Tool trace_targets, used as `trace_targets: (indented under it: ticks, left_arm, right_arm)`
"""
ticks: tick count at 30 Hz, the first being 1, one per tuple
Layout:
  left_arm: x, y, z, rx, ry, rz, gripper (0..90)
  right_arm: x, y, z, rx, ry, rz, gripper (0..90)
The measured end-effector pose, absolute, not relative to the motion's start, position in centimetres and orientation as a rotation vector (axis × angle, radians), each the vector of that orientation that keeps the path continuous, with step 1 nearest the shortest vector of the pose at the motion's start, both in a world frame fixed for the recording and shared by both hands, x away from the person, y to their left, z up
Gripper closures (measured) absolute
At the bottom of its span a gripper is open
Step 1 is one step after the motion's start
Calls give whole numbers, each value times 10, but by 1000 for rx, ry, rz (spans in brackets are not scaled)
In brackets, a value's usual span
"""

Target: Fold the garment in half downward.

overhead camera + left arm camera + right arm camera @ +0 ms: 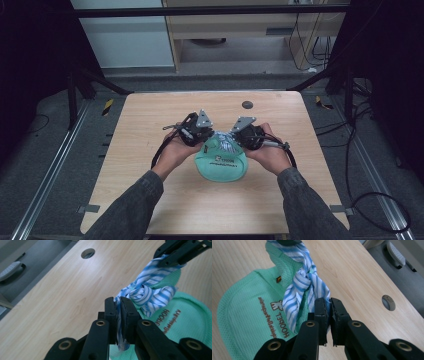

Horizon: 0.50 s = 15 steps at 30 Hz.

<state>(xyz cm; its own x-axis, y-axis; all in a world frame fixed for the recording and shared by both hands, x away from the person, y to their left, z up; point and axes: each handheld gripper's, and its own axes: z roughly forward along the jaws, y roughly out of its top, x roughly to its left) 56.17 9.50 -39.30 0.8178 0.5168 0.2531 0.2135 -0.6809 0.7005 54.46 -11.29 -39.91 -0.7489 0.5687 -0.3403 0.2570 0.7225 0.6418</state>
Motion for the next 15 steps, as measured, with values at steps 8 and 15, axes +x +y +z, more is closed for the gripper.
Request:
trace_targets:
  ticks: [8,15]
  left_arm:
    - [548,96,-401,2314,521,548,845]
    - [536,99,-412,2313,525,516,845]
  right_arm:
    - [538,-115,-409,627,2416,791,842]
    - [526,-114,-418,605,2439,797,841]
